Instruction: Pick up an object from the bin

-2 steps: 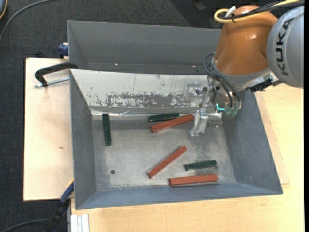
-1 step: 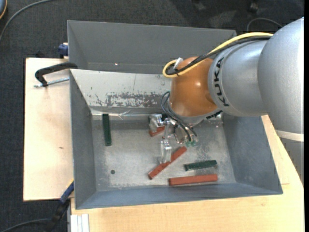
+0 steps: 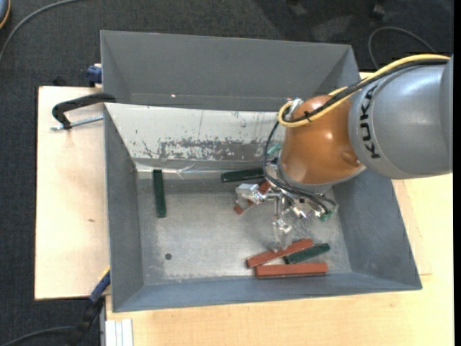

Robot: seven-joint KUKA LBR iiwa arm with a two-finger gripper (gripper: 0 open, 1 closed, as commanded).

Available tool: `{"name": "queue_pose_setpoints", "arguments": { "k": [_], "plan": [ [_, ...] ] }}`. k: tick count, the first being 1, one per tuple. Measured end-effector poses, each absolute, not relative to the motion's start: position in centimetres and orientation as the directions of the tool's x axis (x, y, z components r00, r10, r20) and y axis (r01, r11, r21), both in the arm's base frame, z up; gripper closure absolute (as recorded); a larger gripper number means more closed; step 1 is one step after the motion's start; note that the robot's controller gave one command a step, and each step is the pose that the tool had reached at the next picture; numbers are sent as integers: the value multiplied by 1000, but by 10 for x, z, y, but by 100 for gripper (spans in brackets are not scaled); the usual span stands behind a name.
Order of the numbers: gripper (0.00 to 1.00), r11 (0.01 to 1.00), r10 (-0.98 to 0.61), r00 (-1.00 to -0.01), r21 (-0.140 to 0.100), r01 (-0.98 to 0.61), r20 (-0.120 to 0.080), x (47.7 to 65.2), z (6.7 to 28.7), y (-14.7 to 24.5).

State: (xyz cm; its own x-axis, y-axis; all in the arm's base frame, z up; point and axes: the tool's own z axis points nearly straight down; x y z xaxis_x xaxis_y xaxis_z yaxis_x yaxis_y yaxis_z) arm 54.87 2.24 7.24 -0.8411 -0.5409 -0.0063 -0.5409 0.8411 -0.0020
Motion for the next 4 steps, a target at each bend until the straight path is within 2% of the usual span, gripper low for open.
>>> {"name": "queue_pose_setpoints", "arguments": {
  "k": [1, 2, 3, 4],
  "plan": [
    [0, 792, -610, -792, -10, -610, -15, 594, 163, -5],
    [0, 579, -816, -579, 3, -816, -2, 552, 130, 40],
    [0, 735, -678, -735, -1, -678, -7, 585, 112, 54],
    [0, 764, -646, -764, 1, -646, 1, 592, 69, 6]
  ]
}}
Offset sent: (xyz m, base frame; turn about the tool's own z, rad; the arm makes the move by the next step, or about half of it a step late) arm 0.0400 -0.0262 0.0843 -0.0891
